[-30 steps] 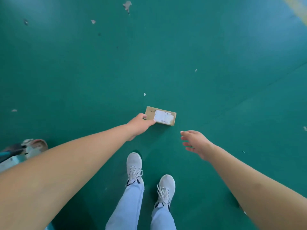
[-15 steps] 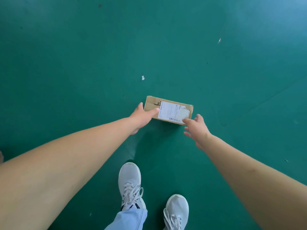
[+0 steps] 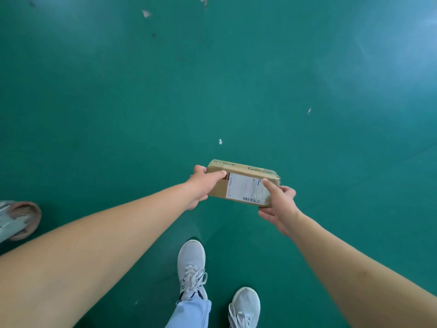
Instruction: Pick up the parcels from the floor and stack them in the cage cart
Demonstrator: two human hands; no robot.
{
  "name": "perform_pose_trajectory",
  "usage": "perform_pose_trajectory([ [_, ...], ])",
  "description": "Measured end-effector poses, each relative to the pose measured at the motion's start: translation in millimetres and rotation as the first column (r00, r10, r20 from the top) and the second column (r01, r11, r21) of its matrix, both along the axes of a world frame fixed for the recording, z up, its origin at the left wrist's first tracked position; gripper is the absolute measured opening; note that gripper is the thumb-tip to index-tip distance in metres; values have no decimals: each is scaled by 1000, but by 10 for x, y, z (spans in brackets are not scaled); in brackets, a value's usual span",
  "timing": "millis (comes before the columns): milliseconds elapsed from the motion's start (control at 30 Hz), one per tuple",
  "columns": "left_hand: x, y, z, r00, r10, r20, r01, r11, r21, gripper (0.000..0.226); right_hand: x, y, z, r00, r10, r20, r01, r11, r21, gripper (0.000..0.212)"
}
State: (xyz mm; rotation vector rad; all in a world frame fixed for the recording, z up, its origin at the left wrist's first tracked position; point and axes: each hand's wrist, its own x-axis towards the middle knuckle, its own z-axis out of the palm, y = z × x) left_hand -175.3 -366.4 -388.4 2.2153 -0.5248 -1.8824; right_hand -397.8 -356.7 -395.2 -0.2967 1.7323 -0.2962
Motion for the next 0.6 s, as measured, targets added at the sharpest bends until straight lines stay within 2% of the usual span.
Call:
perform_pose_trajectory([
  [133,374,194,1146,990,141,-19,-142,989,-30,57,321,0,1176,999,-8,35,9,1000,-29,64],
  [200,551,349,1725,981,191,-17,-192,980,-50,61,490,61,1771,998,21,59,-18,999,-40,66],
  [333,1006,867,3140,951,307,-22,-308,949,-66,73,836,322,3166,978,189,88,-183,980,-78,58],
  [500,1509,1822,4802,932,360,-49,-363,928,-87,40,1261,734,4689,895,427,127,-402,897,-182,59],
  [600,1742,2418,5546,899,428,-90,-437,889,-134,36,1596,991,5377,831,527,176,-478,840,-256,64],
])
